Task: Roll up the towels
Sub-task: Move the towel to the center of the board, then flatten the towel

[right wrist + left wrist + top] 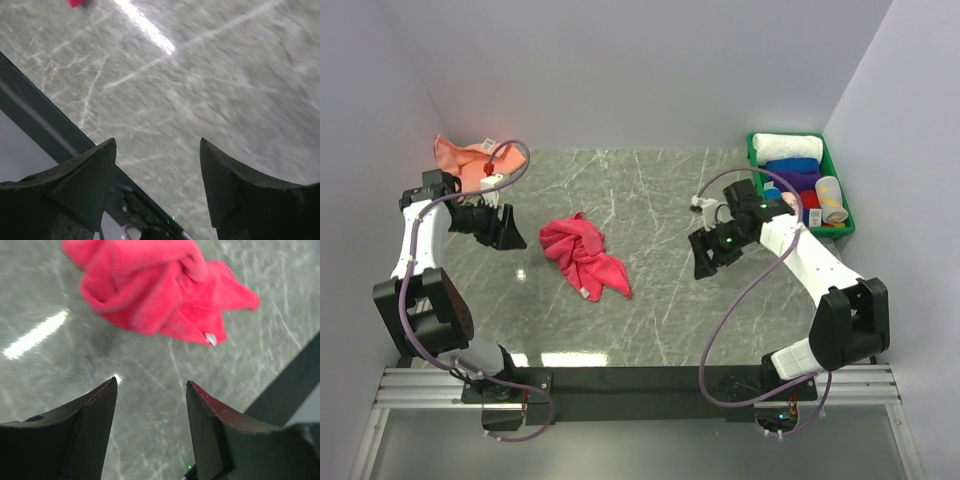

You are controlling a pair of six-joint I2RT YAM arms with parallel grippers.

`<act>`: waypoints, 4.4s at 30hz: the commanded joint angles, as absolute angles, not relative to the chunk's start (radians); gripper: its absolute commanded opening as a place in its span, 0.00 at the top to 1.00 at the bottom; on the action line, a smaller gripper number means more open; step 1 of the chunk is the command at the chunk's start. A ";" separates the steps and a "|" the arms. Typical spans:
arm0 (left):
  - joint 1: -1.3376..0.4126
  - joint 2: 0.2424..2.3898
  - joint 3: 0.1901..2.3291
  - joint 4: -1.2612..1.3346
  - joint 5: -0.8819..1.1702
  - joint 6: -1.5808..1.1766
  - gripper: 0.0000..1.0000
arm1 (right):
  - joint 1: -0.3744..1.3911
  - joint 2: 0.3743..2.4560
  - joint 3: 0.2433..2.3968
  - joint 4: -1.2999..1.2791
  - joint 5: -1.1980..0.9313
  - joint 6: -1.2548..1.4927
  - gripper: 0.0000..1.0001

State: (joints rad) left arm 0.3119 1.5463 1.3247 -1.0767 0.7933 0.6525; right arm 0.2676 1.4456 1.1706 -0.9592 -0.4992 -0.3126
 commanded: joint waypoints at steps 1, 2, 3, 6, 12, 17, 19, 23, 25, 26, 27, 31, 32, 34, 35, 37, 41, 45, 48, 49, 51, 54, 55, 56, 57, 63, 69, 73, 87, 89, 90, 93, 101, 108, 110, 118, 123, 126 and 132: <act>0.327 1.462 1.302 -1.167 0.880 0.753 0.37 | 0.356 1.402 1.137 -0.776 -0.526 -0.233 0.24; 0.327 1.454 1.301 -1.173 0.897 0.738 0.36 | 0.398 1.411 1.132 -0.752 -0.505 -0.227 0.24; 0.330 1.447 1.301 -1.169 0.922 0.721 0.35 | 0.412 1.419 1.121 -0.694 -0.496 -0.207 0.24; 0.331 1.425 1.308 -1.138 0.956 0.632 0.29 | 0.483 1.483 1.137 -0.596 -0.508 -0.163 0.24; 0.334 1.358 1.376 -1.051 0.907 0.405 0.21 | 0.638 1.701 1.236 -0.506 -0.603 -0.065 0.23; 0.333 1.318 1.393 -1.032 0.838 0.351 0.20 | 0.707 1.796 1.236 -0.428 -0.585 -0.037 0.20; 0.334 1.307 1.388 -1.028 0.816 0.342 0.21 | 0.725 1.834 1.252 -0.420 -0.586 -0.038 0.20; 0.333 1.267 1.358 -1.009 0.781 0.333 0.21 | 0.730 1.933 1.316 -0.428 -0.580 -0.052 0.23; 0.333 1.244 1.339 -0.997 0.781 0.325 0.21 | 0.730 1.957 1.327 -0.442 -0.597 -0.052 0.30; 0.334 1.238 1.335 -0.976 0.782 0.322 0.21 | 0.733 1.980 1.333 -0.443 -0.604 -0.052 0.34; 0.333 1.235 1.332 -0.968 0.791 0.313 0.21 | 0.733 1.989 1.336 -0.454 -0.630 -0.052 0.39; 0.310 1.265 1.325 -0.931 0.790 0.307 0.22 | 0.735 1.996 1.302 -0.448 -0.702 -0.046 0.71; 0.295 1.279 1.333 -0.927 0.775 0.311 0.22 | 0.735 1.985 1.286 -0.451 -0.712 -0.054 0.82; 0.221 1.321 1.344 -0.907 0.723 0.330 0.23 | 0.735 1.942 1.276 -0.478 -0.700 -0.072 1.00; 0.189 1.334 1.345 -0.893 0.698 0.328 0.24 | 0.730 1.918 1.264 -0.492 -0.692 -0.098 1.00; 0.087 1.368 1.336 -0.817 0.643 0.307 0.23 | 0.704 1.856 1.243 -0.526 -0.678 -0.117 1.00; -0.090 1.442 1.324 -0.671 0.563 0.250 0.23 | 0.672 1.731 1.190 -0.595 -0.670 -0.169 1.00; -0.212 1.561 1.344 -0.589 0.505 0.225 0.24 | 0.672 1.710 1.140 -0.615 -0.690 -0.176 1.00; -0.284 1.646 1.393 -0.580 0.433 0.232 0.23 | 0.667 1.695 1.108 -0.615 -0.692 -0.183 1.00; -0.290 1.666 1.411 -0.577 0.419 0.232 0.23 | 0.663 1.687 1.103 -0.620 -0.690 -0.187 1.00; -0.298 1.733 1.431 -0.574 0.388 0.229 0.23 | 0.640 1.681 1.097 -0.649 -0.696 -0.205 1.00; -0.310 1.814 1.456 -0.574 0.344 0.236 0.28 | 0.595 1.657 1.080 -0.702 -0.710 -0.238 1.00; -0.313 1.830 1.453 -0.574 0.335 0.241 0.29 | 0.586 1.642 1.072 -0.716 -0.713 -0.258 1.00; -0.317 1.845 1.447 -0.574 0.324 0.247 0.30 | 0.566 1.634 1.069 -0.741 -0.715 -0.270 1.00; -0.325 1.871 1.440 -0.587 0.302 0.261 0.33 | 0.557 1.628 1.065 -0.753 -0.713 -0.282 1.00; -0.310 1.869 1.376 -0.646 0.281 0.290 0.55 | 0.485 1.643 1.074 -0.847 -0.696 -0.365 1.00; -0.120 1.734 1.276 -0.646 0.351 0.310 0.99 | 0.408 1.672 1.118 -0.942 -0.554 -0.466 1.00; -0.014 1.634 1.180 -0.670 0.449 0.415 0.99 | 0.368 1.696 1.112 -0.963 -0.471 -0.518 1.00; 0.063 1.336 0.826 -0.658 0.282 0.643 0.99 | 0.267 1.726 1.167 -1.023 -0.298 -0.589 1.00; 0.066 1.327 0.804 -0.661 0.239 0.653 0.97 | 0.238 1.730 1.180 -1.044 -0.290 -0.603 1.00; 0.069 1.327 0.787 -0.663 0.232 0.653 0.94 | 0.224 1.733 1.195 -1.049 -0.288 -0.609 1.00; 0.093 1.331 0.775 -0.650 0.226 0.631 0.93 | 0.222 1.729 1.204 -1.057 -0.275 -0.618 1.00; 0.155 1.420 0.917 -0.768 0.388 0.620 0.61 | 0.224 1.740 1.241 -1.103 -0.314 -0.621 1.00; 0.155 1.420 1.008 -0.762 0.495 0.558 0.40 | 0.229 1.763 1.262 -1.117 -0.333 -0.615 1.00; 0.156 1.457 1.009 -0.733 0.453 0.523 0.39 | 0.227 1.764 1.262 -1.117 -0.333 -0.617 1.00; 0.158 1.534 0.996 -0.667 0.331 0.499 0.43 | 0.229 1.772 1.276 -1.121 -0.322 -0.615 1.00; 0.156 1.591 0.966 -0.612 0.308 0.500 0.46 | 0.229 1.784 1.279 -1.121 -0.324 -0.614 1.00; 0.156 1.618 0.974 -0.598 0.346 0.474 0.53 | 0.227 1.789 1.284 -1.123 -0.318 -0.611 1.00; 0.155 1.673 1.020 -0.641 0.396 0.489 0.83 | 0.229 1.796 1.307 -1.126 -0.302 -0.606 1.00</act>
